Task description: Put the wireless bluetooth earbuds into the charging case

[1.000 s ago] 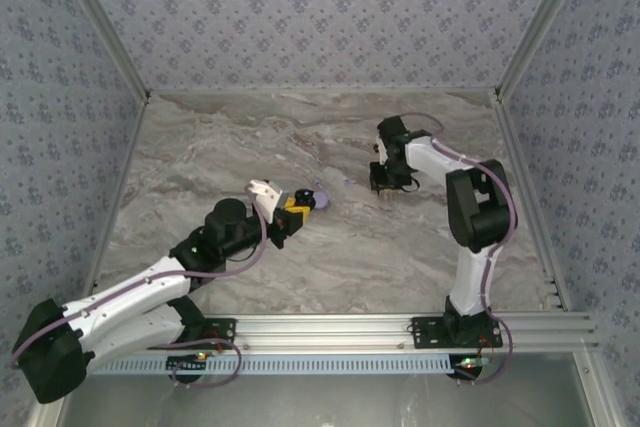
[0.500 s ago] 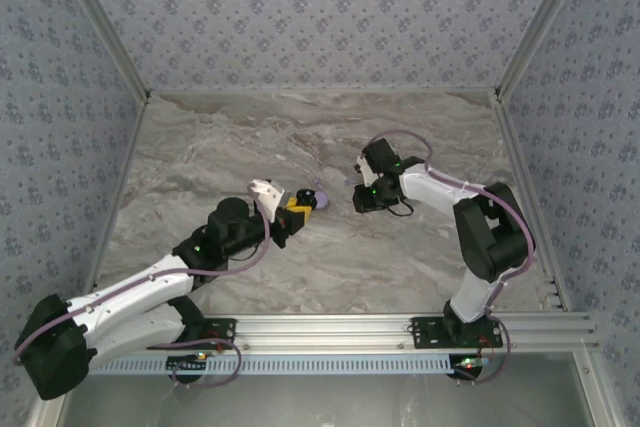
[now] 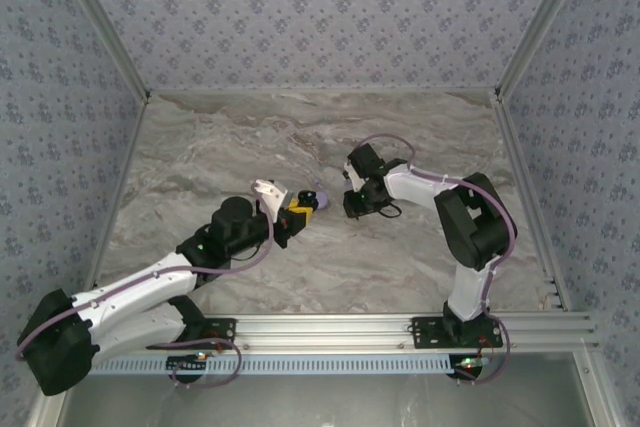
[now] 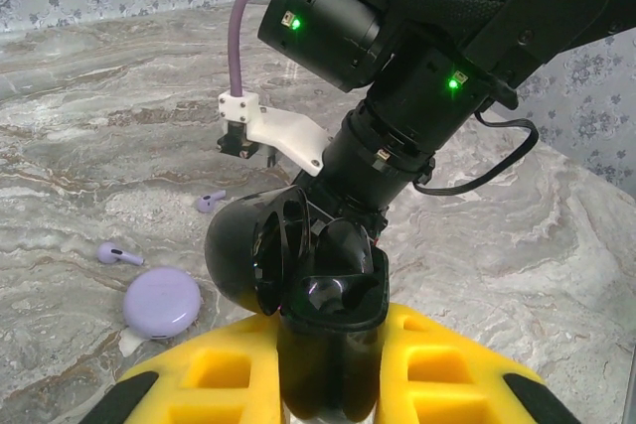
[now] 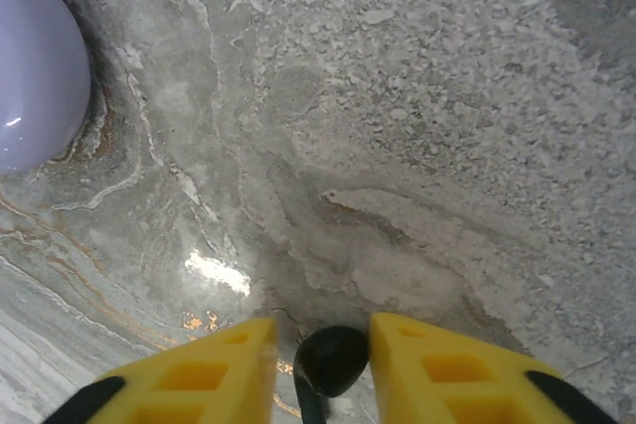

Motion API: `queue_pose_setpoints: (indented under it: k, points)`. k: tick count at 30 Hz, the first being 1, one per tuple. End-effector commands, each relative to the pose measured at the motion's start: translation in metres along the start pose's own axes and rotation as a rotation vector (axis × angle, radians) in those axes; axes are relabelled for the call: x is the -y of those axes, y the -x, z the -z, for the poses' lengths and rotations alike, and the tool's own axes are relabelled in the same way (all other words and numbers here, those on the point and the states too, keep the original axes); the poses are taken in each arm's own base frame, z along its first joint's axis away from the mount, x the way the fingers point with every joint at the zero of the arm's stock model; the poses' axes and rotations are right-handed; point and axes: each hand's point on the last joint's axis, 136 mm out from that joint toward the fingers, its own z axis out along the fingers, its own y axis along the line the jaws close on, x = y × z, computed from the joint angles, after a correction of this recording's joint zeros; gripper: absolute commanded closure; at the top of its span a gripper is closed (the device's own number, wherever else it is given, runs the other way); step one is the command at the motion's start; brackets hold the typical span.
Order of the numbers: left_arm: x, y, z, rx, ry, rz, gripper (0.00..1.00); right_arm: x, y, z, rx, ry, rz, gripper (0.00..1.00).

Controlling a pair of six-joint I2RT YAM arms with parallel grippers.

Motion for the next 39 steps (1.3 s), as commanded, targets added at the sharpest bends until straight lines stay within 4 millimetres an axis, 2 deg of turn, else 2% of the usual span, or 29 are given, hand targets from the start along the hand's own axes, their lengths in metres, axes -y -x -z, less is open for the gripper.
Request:
queue_pose_setpoints:
  k: [1, 3, 6, 8, 11, 25, 39]
  points:
    - [0.011, 0.026, 0.001, 0.069, -0.036, -0.005, 0.84, 0.005, -0.004, 0.001, -0.036, -0.055, 0.017, 0.61]
    - [0.011, 0.025, 0.000, 0.068, -0.037, -0.005, 0.84, 0.004, -0.004, 0.003, -0.046, -0.063, 0.010, 0.56]
    - [0.011, 0.026, 0.000, 0.068, -0.036, -0.006, 0.84, 0.005, -0.009, 0.006, -0.068, -0.076, -0.023, 0.56]
    - [0.011, 0.026, 0.000, 0.069, -0.036, -0.007, 0.84, 0.000, 0.003, 0.012, -0.042, -0.068, -0.030, 0.55]
    - [0.011, 0.026, 0.000, 0.069, -0.036, -0.007, 0.84, 0.000, -0.003, 0.013, -0.082, -0.086, -0.031, 0.56]
    - [0.011, 0.026, -0.001, 0.066, -0.037, -0.005, 0.84, 0.003, -0.007, -0.001, -0.165, -0.114, -0.024, 0.57]
    - [0.010, 0.024, -0.001, 0.060, -0.033, -0.002, 0.84, 0.001, -0.009, -0.009, -0.194, -0.110, -0.018, 0.65]
